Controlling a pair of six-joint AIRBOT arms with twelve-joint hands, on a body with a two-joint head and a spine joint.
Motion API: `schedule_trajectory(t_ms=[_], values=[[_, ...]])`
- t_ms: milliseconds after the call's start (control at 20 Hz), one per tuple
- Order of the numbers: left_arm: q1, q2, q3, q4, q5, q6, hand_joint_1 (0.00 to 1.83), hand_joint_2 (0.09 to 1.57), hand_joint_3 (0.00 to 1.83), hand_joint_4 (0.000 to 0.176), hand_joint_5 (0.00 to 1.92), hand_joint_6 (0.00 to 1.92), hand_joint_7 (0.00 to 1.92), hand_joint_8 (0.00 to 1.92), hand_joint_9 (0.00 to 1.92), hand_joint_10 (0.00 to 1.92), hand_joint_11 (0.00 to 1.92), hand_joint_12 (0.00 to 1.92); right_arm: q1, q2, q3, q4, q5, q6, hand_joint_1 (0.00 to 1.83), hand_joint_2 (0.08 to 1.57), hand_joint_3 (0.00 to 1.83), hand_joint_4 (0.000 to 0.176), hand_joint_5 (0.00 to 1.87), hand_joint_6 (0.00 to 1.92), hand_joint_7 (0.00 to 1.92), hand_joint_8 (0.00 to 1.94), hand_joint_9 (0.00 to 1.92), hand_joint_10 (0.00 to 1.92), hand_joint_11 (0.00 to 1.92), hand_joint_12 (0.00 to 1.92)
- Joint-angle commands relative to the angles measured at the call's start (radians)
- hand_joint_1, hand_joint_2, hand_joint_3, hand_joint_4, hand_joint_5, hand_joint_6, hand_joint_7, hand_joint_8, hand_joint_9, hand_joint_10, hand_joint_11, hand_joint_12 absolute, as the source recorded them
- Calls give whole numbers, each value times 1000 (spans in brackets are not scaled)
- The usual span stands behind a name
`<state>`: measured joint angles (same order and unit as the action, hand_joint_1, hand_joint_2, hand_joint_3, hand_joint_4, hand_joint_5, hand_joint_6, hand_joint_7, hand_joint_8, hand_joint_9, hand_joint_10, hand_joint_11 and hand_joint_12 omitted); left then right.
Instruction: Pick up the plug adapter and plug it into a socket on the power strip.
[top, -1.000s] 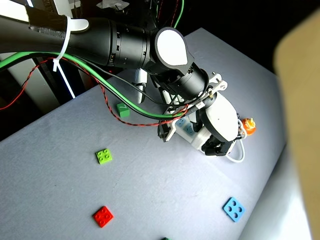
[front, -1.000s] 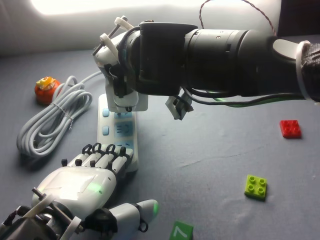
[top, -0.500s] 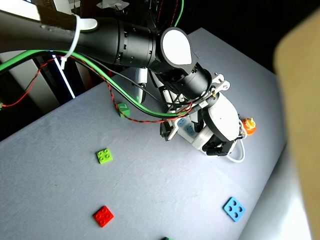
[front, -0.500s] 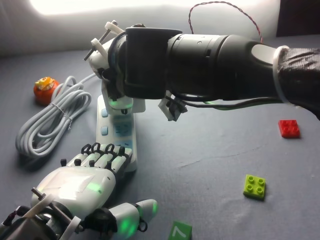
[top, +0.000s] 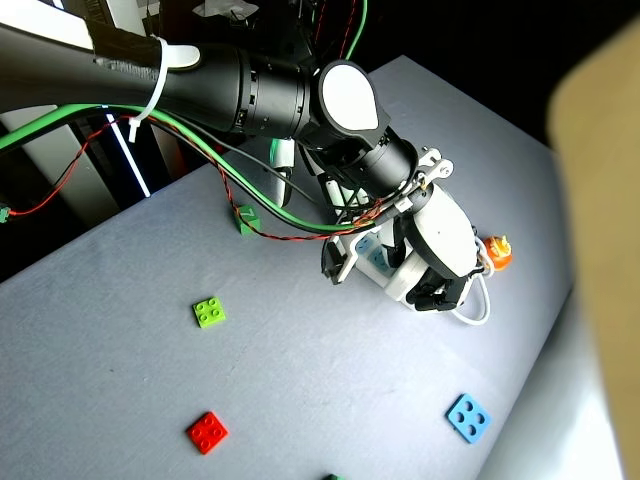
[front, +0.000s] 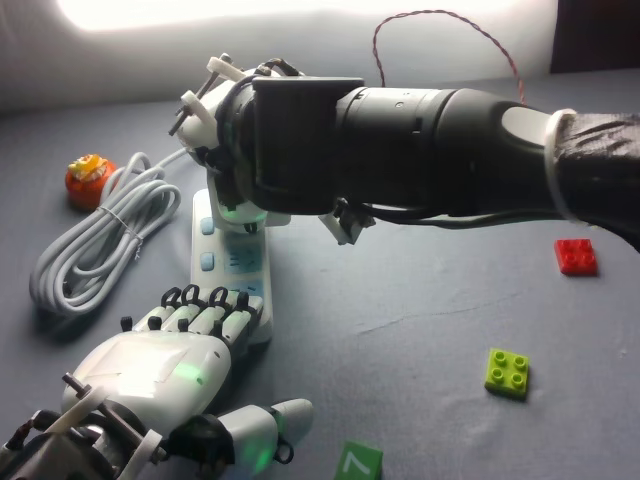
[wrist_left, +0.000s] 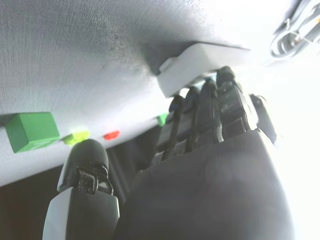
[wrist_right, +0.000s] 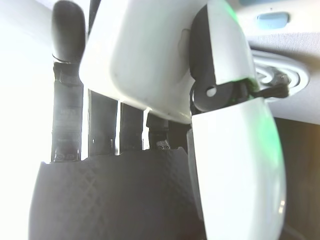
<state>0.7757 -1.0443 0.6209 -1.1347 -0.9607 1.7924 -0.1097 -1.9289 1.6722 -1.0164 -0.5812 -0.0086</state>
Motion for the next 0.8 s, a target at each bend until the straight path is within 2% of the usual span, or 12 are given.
schedule_trajectory(t_ms=[0, 150, 350, 500, 650, 700, 750], values=[[-4, -5, -2, 35, -15, -4, 33, 1260, 0, 0, 43, 2, 27, 1, 4, 1, 1, 1, -16, -4, -14, 16, 61, 19, 1247, 1100, 0, 0, 880, 1069, 1151, 785, 1284, 12, 769, 1165], [-6, -5, -1, 35, -15, -4, 50, 1255, 0, 0, 54, 3, 35, 1, 10, 1, 8, 5, -12, 14, -25, 16, 77, 25, 1247, 1111, 0, 0, 850, 1097, 1130, 835, 1272, 6, 767, 1153], [-7, -6, 1, 35, -15, -5, 78, 1253, 0, 0, 73, 7, 52, 7, 24, 7, 21, 10, -6, 27, -26, 16, 91, 23, 1248, 1104, 0, 0, 869, 1075, 1143, 806, 1284, 10, 788, 1136], [-7, -6, 2, 35, -15, -5, 33, 1255, 0, 0, 74, 4, 58, 5, 30, 4, 24, 15, -2, 34, -30, 16, 97, 21, 1258, 1093, 0, 0, 875, 1067, 1184, 731, 1296, 13, 804, 1121], [-9, -6, 2, 35, -15, -5, 8, 1254, 0, 0, 51, 3, 30, 0, 0, 0, 2, 1, 3, 43, -42, 16, 100, 15, 1220, 1115, 2, 0, 895, 1093, 1071, 866, 1218, 0, 733, 1139], [-9, -6, 2, 35, -15, -5, 19, 1248, 0, 0, 52, 3, 38, 3, 12, 4, 14, 7, 5, 46, -44, 16, 101, 15, 1213, 1116, 1, 21, 924, 1079, 1041, 884, 1186, 0, 714, 1139], [-9, -6, 2, 35, -15, -5, 14, 1247, 0, 0, 61, 6, 47, 6, 23, 7, 18, 9, 7, 48, -44, 16, 101, 15, 1149, 1124, 0, 0, 946, 1029, 1000, 448, 1142, 8, 679, 1150]])
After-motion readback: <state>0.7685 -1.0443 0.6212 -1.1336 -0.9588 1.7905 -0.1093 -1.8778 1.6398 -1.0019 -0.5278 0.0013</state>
